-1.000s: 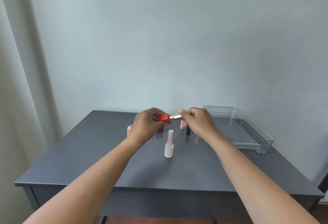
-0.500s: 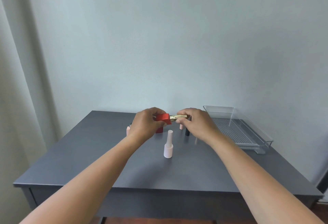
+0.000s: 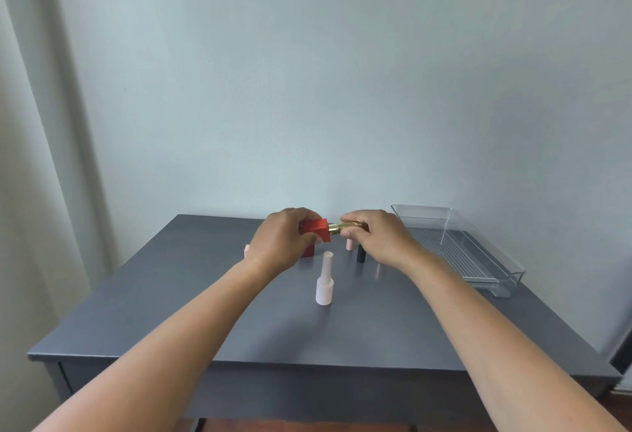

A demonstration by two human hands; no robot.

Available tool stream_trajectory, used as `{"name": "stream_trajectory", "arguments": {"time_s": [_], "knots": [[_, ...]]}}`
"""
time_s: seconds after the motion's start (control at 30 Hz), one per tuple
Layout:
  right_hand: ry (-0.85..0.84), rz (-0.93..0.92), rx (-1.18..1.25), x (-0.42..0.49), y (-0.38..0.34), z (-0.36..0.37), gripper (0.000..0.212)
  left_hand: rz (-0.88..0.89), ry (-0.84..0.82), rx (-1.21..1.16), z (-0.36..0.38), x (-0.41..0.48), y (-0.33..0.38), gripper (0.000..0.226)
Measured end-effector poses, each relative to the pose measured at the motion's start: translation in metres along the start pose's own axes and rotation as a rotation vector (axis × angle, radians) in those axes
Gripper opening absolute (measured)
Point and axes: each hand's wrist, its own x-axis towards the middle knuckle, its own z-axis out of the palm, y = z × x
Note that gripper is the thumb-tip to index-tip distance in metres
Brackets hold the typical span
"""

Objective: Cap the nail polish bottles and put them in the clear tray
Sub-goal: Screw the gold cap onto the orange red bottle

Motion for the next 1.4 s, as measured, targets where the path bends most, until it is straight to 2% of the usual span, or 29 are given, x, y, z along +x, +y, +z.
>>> {"name": "stream_trajectory", "arguments": {"time_s": [0.03,0.1,0.23,0.57,0.77,0.93,1.03,1.1,1.23,1.4], "knots": [[0.001,-0.035,-0.082,0.0,-0.001,0.0,0.025,0.001,-0.01,0.003,0.0,0.001,0.001,0.029],[0.018,-0.109,-0.223,0.0,-0.002,0.0,0.024,0.01,-0.014,0.01,-0.001,0.002,0.002,0.031],[0.018,-0.132,-0.29,0.001,-0.002,0.0,0.022,0.049,0.029,0.067,0.002,-0.001,0.004,0.026],[-0.021,0.018,-0.101,0.009,0.001,-0.006,0.02,0.164,0.181,0.25,0.014,-0.011,0.009,0.025],[-0.032,0.004,-0.03,0.013,-0.001,-0.015,0.023,0.183,0.23,0.261,0.016,-0.007,0.011,0.023],[-0.09,0.019,0.129,0.014,0.003,-0.014,0.006,0.124,0.143,0.182,0.013,-0.002,0.007,0.025],[-0.148,0.087,0.347,0.01,0.005,-0.021,0.017,0.047,0.061,0.089,0.014,-0.003,0.003,0.03],[-0.064,0.172,0.396,0.009,0.012,-0.025,0.016,-0.043,0.034,0.022,0.012,-0.005,-0.005,0.027],[0.164,0.354,0.312,0.009,0.038,-0.023,0.014,-0.177,0.009,-0.038,0.011,-0.012,-0.022,0.017],[0.21,0.449,0.068,0.007,0.066,-0.001,0.018,-0.27,-0.071,-0.092,0.014,-0.024,-0.036,0.021]]}}
